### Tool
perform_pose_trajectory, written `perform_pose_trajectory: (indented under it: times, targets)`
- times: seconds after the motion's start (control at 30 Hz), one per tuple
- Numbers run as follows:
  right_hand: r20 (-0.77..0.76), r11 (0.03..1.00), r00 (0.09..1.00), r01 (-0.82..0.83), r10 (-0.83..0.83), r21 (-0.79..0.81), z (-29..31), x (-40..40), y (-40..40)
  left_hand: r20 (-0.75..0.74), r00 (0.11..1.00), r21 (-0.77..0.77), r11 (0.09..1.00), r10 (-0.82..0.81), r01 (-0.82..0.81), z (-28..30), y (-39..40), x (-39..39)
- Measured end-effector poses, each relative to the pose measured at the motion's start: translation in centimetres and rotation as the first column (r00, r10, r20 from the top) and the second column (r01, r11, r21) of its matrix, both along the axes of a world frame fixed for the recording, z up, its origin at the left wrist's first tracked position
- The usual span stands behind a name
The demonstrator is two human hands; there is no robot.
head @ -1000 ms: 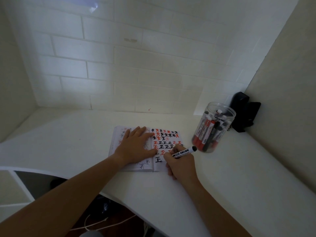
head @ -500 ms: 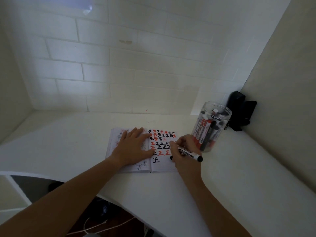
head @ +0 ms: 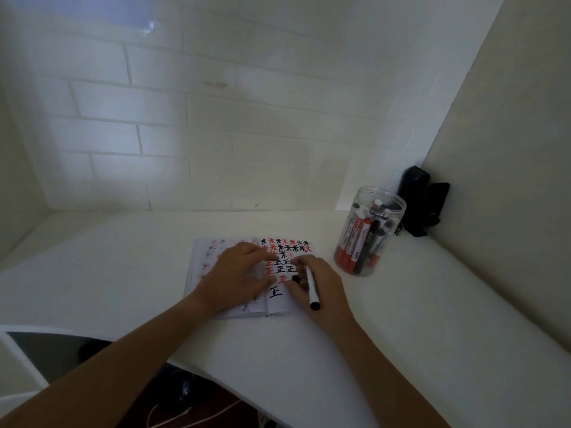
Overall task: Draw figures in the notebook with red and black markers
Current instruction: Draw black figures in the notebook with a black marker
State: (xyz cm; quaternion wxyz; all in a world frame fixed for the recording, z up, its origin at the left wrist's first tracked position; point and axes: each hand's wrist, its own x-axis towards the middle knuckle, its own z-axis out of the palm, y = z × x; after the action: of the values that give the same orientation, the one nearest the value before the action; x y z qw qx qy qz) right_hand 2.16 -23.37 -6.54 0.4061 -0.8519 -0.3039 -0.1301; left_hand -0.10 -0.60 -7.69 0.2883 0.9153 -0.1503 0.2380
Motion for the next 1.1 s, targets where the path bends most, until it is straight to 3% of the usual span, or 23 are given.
perform_pose_trajectory:
  times: [0.13, 0.37, 0.63, 0.8, 1.1]
  targets:
    - [-0.127, 0.977, 0.985, -0.089, 0.115, 0.192, 0.4, -1.0, 1.3, -0.013, 0.991, -0.024, 0.991, -0.135, 0.134, 1.2, -0.8, -1.2]
    - [-0.24, 0.957, 0.963, -0.047, 0.12, 0.287, 0.6, -1.6, 1.3, 0.022, 0.96, -0.11, 0.954, -0.278, 0.279, 2.0, -0.9, -2.0]
    - [-0.269, 0.896, 0.954, -0.002, 0.135, 0.444, 1.1, -1.8, 1.4, -0.105, 0.974, -0.47, 0.873, -0.201, 0.129, 2.3, -0.9, -2.3]
    - [-0.312, 0.822, 0.921, -0.016, 0.234, 0.569, 1.4, -2.0, 1.2, -0.059, 0.991, -0.32, 0.942, -0.123, 0.098, 2.2, -0.6, -1.9]
    - [-0.156, 0.87, 0.95, -0.172, 0.271, 0.462, 1.9, -2.9, 1.1, -0.019, 0.994, -0.198, 0.975, -0.109, 0.103, 2.0, -0.7, -1.9]
